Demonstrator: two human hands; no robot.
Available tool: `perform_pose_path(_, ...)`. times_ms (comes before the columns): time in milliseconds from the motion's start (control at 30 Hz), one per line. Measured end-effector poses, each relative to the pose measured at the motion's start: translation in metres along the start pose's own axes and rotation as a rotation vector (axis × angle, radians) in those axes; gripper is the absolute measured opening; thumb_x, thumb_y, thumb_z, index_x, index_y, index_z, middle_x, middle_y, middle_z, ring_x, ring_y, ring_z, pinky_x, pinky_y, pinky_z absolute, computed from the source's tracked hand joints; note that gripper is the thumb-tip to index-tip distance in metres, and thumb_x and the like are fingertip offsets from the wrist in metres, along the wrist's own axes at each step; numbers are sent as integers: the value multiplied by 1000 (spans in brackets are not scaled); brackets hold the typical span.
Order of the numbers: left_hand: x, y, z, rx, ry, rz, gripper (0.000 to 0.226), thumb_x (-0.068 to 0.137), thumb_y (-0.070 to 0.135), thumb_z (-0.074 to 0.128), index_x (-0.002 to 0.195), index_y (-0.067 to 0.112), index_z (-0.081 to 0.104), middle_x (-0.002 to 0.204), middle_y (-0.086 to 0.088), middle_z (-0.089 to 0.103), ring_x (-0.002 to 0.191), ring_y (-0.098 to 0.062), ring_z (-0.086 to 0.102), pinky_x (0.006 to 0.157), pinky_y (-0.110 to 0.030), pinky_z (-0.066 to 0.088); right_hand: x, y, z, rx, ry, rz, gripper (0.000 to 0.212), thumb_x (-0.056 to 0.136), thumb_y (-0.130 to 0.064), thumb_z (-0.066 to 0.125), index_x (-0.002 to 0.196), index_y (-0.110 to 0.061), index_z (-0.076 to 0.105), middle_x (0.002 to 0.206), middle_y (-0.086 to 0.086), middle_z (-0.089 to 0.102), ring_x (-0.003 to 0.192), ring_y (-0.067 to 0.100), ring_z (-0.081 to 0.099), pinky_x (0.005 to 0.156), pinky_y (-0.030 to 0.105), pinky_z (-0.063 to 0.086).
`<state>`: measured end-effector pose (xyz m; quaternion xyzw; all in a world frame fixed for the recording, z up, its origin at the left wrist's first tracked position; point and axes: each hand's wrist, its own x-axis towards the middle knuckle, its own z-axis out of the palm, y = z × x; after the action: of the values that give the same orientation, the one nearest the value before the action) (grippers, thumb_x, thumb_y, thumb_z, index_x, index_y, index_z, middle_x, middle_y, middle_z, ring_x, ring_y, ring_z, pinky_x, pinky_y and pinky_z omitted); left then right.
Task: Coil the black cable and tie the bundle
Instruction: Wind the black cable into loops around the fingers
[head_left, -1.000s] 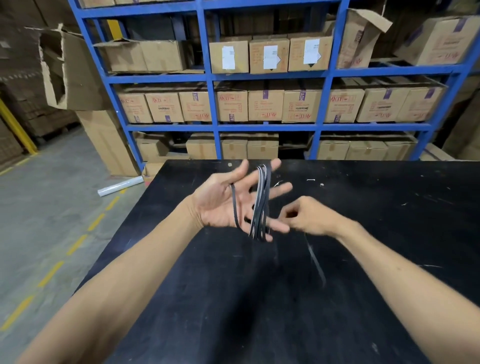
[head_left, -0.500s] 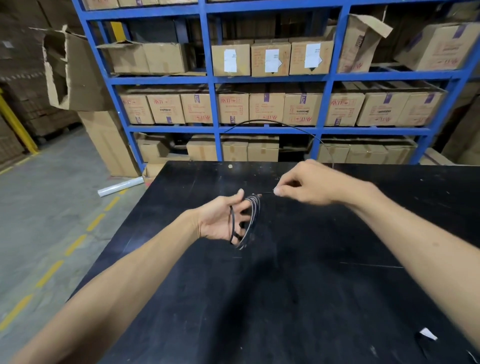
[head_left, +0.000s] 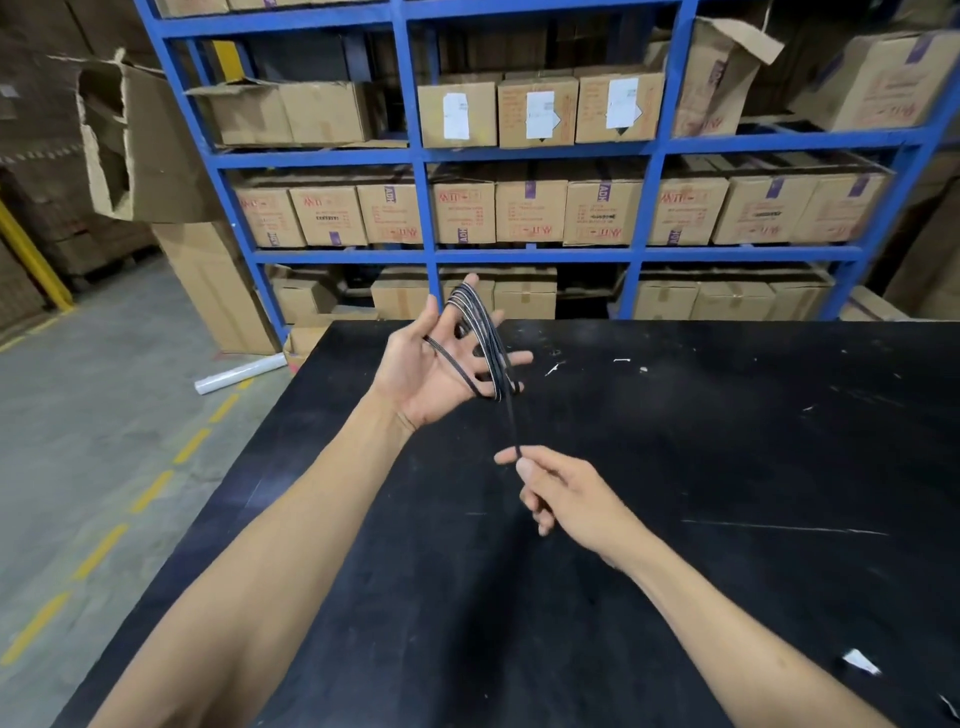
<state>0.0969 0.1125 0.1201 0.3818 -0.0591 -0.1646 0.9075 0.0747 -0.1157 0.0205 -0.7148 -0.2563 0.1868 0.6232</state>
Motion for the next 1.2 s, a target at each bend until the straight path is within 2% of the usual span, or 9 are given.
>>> perform_pose_path(167,-9,-10,22,39,-310,-164,52,104,60,21,155,47,24,169,-7,10,144,-64,9,110,-80,3,11,8,-21,-46,-78,140,35,98,-53,65,100,-23,84,62,-8,44,55,8,39,53,22,43)
perform_pose_path(300,-21,-20,31,152,-510,-411,55,103,62,15,156,48,18,170,-1,1,144,-63,-4,111,-78,-3,29,-12,-65,-520,-170,110,45,79,-71,73,87,-28,85,59,-1,52,55,10,42,55,29,38)
perform_pose_path(433,-30,-31,25,344,-417,-687,58,100,65,22,155,48,23,169,7,11,147,-56,9,113,-70,11,49,-56,-110,-869,-174,64,25,77,-67,76,83,-43,82,73,-22,74,70,-4,64,66,17,49)
perform_pose_path(533,-28,-49,13,482,-241,-795,56,94,70,32,146,52,40,162,7,29,140,-46,32,101,-54,33,63,-92,-120,-999,-106,5,22,79,-63,78,82,-42,82,75,-21,75,78,0,67,70,28,52)
perform_pose_path(633,-23,-66,-1,493,-73,-733,58,91,70,38,143,48,47,115,4,50,97,-25,45,74,-38,31,66,-118,-113,-1022,-78,-105,12,84,-57,78,78,-46,76,76,-24,71,78,-2,65,66,24,45)
perform_pose_path(733,-19,-60,-15,362,84,-556,52,96,68,34,134,43,58,98,1,52,80,-22,44,72,-37,32,56,-119,-93,-1050,-4,-201,16,91,-54,71,92,-42,81,84,-24,70,83,1,64,71,30,49)
perform_pose_path(833,-14,-42,-21,244,163,-330,54,99,67,27,131,42,62,105,-1,66,87,-29,60,80,-43,46,38,-101,-69,-971,70,-255,25,97,-46,64,111,-34,81,90,-18,72,87,12,65,81,37,54)
perform_pose_path(1000,-2,-23,-14,141,174,-65,55,100,64,25,140,41,55,123,-7,67,124,-51,53,103,-69,33,18,-56,-24,-455,230,-212,20,97,-32,70,111,-43,81,76,-3,73,62,6,58,69,28,54)
perform_pose_path(1200,1,-12,0,-76,33,24,55,101,60,28,150,39,42,164,-10,27,137,-62,34,106,-82,18,15,-29,-5,8,192,-13,13,94,-34,75,88,-28,84,73,-8,71,64,8,63,68,27,55)
